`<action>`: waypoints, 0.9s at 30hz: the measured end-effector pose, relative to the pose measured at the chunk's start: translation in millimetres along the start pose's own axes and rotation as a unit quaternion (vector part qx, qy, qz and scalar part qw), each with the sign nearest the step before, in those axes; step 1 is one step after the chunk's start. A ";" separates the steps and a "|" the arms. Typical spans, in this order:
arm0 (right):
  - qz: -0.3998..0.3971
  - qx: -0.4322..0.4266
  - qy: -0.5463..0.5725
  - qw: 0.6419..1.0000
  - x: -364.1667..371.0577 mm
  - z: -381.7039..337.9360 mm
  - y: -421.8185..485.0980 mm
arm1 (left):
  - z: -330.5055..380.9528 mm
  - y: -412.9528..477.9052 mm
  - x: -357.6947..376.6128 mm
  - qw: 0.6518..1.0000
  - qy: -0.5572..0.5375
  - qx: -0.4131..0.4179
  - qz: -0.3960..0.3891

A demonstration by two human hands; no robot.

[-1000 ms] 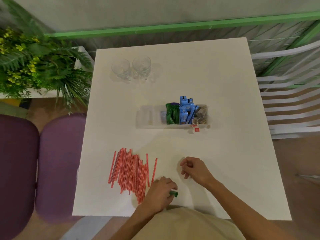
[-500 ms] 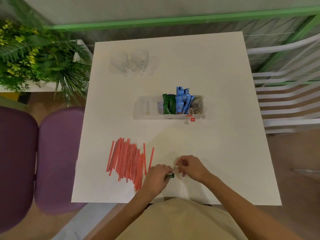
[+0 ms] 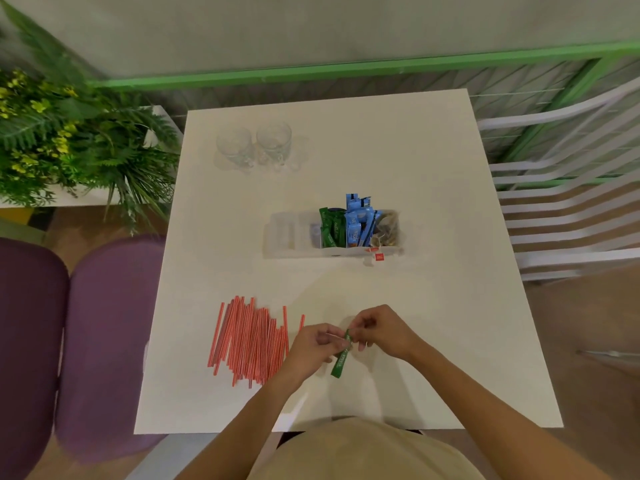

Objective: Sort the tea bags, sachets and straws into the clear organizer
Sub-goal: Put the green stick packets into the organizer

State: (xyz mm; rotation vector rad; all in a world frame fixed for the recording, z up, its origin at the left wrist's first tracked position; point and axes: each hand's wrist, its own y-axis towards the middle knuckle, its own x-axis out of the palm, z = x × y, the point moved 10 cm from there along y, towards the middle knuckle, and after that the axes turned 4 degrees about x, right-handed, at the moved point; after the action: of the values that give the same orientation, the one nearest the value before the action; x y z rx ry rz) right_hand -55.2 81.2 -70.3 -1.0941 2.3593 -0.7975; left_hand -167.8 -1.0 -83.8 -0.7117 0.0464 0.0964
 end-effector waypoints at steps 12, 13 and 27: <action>0.132 -0.004 0.081 0.988 -50.2 -41.5 24.4 | 117.3 45.4 -51.4 0.968 0.182 0.153 0.075; 0.137 0.006 0.085 0.987 -53.5 -38.1 26.1 | 130.4 49.0 -57.1 0.963 0.193 0.167 0.086; 0.115 0.053 0.073 0.989 -55.9 -17.9 27.2 | 204.4 112.1 -81.3 0.925 0.268 0.212 0.164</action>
State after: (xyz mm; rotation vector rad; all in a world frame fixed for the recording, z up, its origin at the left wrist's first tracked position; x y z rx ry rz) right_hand -46.7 145.2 -67.4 -0.7260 2.4737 -0.9324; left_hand -258.4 211.2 4.2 -0.2725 0.6958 0.2034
